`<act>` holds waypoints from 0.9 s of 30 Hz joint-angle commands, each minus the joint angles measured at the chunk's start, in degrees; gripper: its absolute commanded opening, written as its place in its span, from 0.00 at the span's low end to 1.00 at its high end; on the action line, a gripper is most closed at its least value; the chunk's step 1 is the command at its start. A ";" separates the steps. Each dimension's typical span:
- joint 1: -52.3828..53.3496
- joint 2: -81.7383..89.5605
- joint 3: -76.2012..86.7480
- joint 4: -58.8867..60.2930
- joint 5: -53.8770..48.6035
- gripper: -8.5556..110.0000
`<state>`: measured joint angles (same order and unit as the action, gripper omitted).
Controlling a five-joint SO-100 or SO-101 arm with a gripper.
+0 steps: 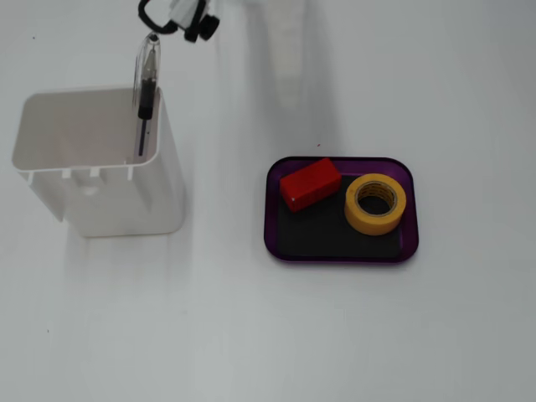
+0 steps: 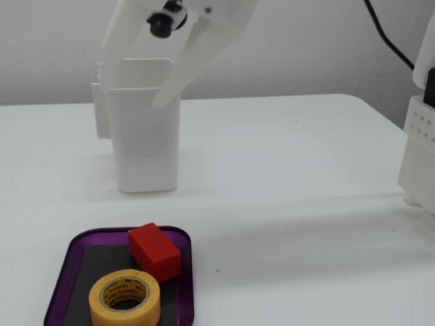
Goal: Pick up the cube and place it in the box.
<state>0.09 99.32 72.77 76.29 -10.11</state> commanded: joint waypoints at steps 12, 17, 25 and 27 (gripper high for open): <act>-0.18 39.46 43.07 -5.36 0.09 0.18; -0.18 53.26 62.84 -14.59 0.18 0.18; -0.18 72.33 86.13 -21.36 0.53 0.18; -0.18 76.11 89.91 -21.09 0.53 0.18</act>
<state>0.44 170.60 158.91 56.16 -10.11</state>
